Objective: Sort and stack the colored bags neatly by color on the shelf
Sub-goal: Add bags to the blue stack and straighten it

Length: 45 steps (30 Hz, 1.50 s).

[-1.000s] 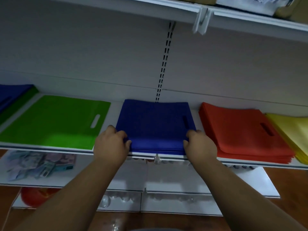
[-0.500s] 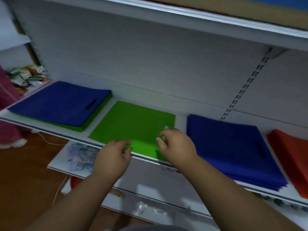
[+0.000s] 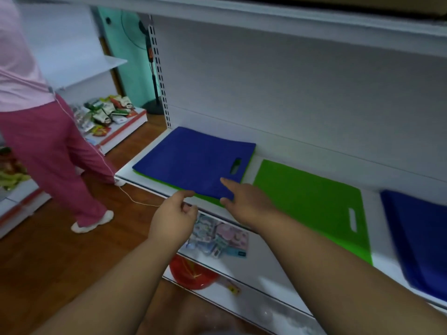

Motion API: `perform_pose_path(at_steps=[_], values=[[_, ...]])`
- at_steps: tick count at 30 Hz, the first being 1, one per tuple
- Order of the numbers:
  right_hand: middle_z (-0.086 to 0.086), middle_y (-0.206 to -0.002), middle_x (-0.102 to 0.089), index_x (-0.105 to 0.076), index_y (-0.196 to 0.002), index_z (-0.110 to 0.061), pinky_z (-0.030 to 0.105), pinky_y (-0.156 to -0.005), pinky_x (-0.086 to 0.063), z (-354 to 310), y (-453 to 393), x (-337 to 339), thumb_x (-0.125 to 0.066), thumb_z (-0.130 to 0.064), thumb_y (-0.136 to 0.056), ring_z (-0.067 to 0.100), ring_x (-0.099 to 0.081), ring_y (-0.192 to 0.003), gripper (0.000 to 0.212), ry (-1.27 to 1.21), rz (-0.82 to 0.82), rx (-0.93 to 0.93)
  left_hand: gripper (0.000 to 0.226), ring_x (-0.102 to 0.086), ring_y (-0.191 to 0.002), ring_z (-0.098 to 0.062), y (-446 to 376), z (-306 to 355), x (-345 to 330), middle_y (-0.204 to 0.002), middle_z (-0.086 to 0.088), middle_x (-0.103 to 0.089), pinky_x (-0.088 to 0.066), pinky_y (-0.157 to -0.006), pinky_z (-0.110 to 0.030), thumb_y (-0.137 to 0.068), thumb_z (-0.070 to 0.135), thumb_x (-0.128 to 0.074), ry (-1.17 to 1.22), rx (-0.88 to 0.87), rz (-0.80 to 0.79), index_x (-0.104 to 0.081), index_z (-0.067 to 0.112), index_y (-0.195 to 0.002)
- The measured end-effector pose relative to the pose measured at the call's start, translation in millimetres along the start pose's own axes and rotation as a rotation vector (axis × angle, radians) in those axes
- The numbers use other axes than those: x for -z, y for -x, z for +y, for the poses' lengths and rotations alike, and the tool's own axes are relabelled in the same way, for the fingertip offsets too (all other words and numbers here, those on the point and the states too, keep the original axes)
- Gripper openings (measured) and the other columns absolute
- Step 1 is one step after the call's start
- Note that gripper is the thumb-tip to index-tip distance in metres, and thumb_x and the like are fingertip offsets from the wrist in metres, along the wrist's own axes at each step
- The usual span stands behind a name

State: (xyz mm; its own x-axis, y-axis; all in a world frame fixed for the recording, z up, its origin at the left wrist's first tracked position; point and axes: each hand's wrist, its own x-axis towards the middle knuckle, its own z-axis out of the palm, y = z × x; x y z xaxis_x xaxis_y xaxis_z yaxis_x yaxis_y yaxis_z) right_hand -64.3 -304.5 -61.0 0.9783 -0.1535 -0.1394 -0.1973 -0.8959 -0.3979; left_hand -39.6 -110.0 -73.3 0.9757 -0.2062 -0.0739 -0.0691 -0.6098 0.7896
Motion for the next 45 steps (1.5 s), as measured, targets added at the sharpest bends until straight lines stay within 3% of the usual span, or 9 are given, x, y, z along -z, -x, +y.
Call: perform_pose_path(at_steps=[4,9,14,17,20,22,27,35,45], values=[[0.000,-0.147,-0.048,-0.044,-0.145,-0.031,0.032,-0.102,-0.040,-1.3,1.5,-9.3,-0.047,-0.050,-0.098,0.024,-0.047,-0.132,0.052,-0.040,-0.024,-0.091,0.037,-0.065,-0.077,-0.017,-14.2,-5.3,3.5,-0.091,-0.001,-0.065,-0.053,-0.071,-0.034,-0.093,0.024,-0.060,0.244,0.128,-0.052,-0.056,0.028,-0.129],[0.003,-0.104,-0.064,-0.067,-0.099,-0.022,0.032,-0.071,-0.043,-2.5,15.9,-9.4,-0.052,-0.039,-0.097,0.024,-0.060,-0.096,0.023,0.019,0.206,-0.157,0.035,-0.065,-0.071,-0.019,-23.8,-8.0,3.6,-0.102,-0.004,-0.060,-0.050,-0.064,-0.029,-0.098,0.022,-0.057,0.468,0.227,-0.019,-0.050,0.023,-0.133],[0.003,-0.117,-0.063,-0.066,-0.119,-0.018,0.026,-0.077,-0.039,23.9,46.2,-2.5,-0.056,-0.017,-0.096,0.022,-0.060,-0.103,0.025,-0.118,0.472,-0.063,0.021,-0.066,-0.087,-0.021,-29.3,-22.7,4.3,-0.113,-0.006,-0.064,-0.055,-0.066,-0.030,-0.099,0.016,-0.052,0.588,0.323,0.232,-0.061,0.030,-0.113],[0.006,-0.114,-0.066,-0.068,-0.120,-0.017,0.027,-0.079,-0.045,49.5,63.7,7.7,-0.062,-0.013,-0.093,0.026,-0.064,-0.100,0.028,-0.066,0.608,-0.089,0.020,-0.065,-0.093,-0.022,-21.1,-17.3,-0.6,-0.111,-0.003,-0.064,-0.056,-0.081,-0.037,-0.097,0.014,-0.054,0.529,0.270,0.248,-0.063,0.030,-0.103],[0.009,-0.112,-0.067,-0.068,-0.120,-0.016,0.035,-0.082,-0.051,75.4,83.7,22.2,-0.063,-0.011,-0.092,0.030,-0.065,-0.097,0.030,-0.109,0.680,-0.163,0.015,-0.061,-0.075,-0.022,-6.6,-0.2,-18.5,-0.097,-0.003,-0.066,-0.051,-0.066,-0.031,-0.095,0.017,-0.057,0.374,0.161,0.190,-0.064,0.028,-0.101],[0.007,-0.115,-0.066,-0.067,-0.122,-0.018,0.037,-0.084,-0.052,94.8,103.0,33.1,-0.063,-0.014,-0.092,0.029,-0.064,-0.098,0.030,-0.116,0.719,-0.234,0.014,-0.059,-0.079,-0.022,4.9,14.7,-34.1,-0.094,0.000,-0.066,-0.048,-0.072,-0.031,-0.092,0.017,-0.059,0.275,0.089,0.177,-0.066,0.027,-0.098],[0.007,-0.122,-0.064,-0.064,-0.126,-0.019,0.025,-0.080,-0.039,167.1,171.8,60.1,-0.062,-0.019,-0.094,0.027,-0.061,-0.106,0.032,-0.145,0.777,-0.426,0.017,-0.058,-0.085,-0.021,35.7,71.2,-93.1,-0.090,0.003,-0.063,-0.041,-0.074,-0.027,-0.091,0.011,-0.060,0.163,-0.125,0.157,-0.071,0.022,-0.099],[0.006,-0.119,-0.067,-0.058,-0.132,-0.021,0.032,-0.085,-0.047,316.8,309.7,103.8,-0.057,-0.028,-0.097,0.026,-0.063,-0.105,0.036,-0.085,0.726,-0.599,0.017,-0.063,-0.093,-0.019,122.3,166.0,-243.6,-0.101,0.002,-0.068,-0.043,-0.080,-0.026,-0.091,0.010,-0.060,0.095,-0.359,0.007,-0.071,0.020,-0.100],[0.011,-0.126,-0.063,-0.057,-0.135,-0.017,0.036,-0.087,-0.047,438.3,388.1,133.1,-0.055,-0.025,-0.097,0.030,-0.060,-0.110,0.039,0.085,0.439,-0.646,0.017,-0.064,-0.081,-0.031,190.1,232.5,-343.8,-0.100,-0.007,-0.065,-0.048,-0.070,-0.035,-0.089,0.015,-0.063,-0.321,-0.543,-0.029,-0.073,0.018,-0.102]])
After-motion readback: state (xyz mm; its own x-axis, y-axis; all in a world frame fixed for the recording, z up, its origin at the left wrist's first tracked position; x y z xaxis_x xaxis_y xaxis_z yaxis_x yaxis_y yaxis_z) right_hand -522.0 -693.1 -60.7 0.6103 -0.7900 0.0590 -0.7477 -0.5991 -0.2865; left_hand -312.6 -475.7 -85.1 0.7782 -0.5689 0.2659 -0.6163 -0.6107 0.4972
